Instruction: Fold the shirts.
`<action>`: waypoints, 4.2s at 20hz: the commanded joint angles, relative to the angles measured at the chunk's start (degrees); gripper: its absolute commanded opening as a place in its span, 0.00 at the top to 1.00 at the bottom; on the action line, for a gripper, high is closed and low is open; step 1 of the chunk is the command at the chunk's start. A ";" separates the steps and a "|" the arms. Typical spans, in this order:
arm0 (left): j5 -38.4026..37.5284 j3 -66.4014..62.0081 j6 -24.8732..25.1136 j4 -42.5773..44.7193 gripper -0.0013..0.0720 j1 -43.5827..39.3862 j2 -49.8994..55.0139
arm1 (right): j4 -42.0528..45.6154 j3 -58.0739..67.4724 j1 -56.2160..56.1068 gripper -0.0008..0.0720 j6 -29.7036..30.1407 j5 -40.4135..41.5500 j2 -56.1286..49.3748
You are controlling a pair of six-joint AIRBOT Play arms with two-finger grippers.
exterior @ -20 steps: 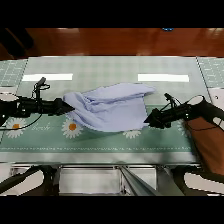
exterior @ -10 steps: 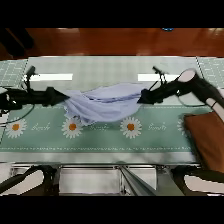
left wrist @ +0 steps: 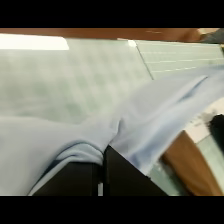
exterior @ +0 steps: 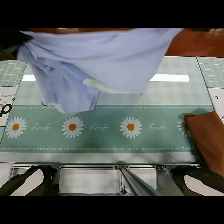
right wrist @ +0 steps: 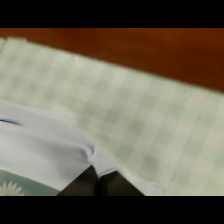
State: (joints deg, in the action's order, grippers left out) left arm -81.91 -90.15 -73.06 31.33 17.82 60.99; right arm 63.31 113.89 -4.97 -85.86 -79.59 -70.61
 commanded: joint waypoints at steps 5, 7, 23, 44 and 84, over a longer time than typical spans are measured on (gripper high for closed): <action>-5.31 -15.28 -4.63 13.18 0.95 0.11 -14.25 | 12.68 6.56 -0.02 0.96 -0.42 -4.57 16.94; -5.14 -15.28 -4.68 17.22 0.95 -2.10 -18.51 | 13.66 6.56 -0.02 0.96 0.02 -5.68 20.79; -0.15 13.92 -5.51 24.35 0.95 -14.10 -14.38 | 17.77 -23.47 0.04 0.96 0.96 -8.52 25.90; 15.02 -1.84 -6.51 12.48 0.29 -11.26 39.12 | -13.77 -16.90 14.05 0.43 -0.15 12.87 -29.09; 13.29 53.62 5.99 12.39 0.95 12.74 18.21 | -5.29 -79.10 26.67 0.43 7.45 9.49 8.04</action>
State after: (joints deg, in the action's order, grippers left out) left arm -67.24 -35.57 -67.00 44.12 31.07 79.07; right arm 52.36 36.99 21.69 -75.35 -66.78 -62.54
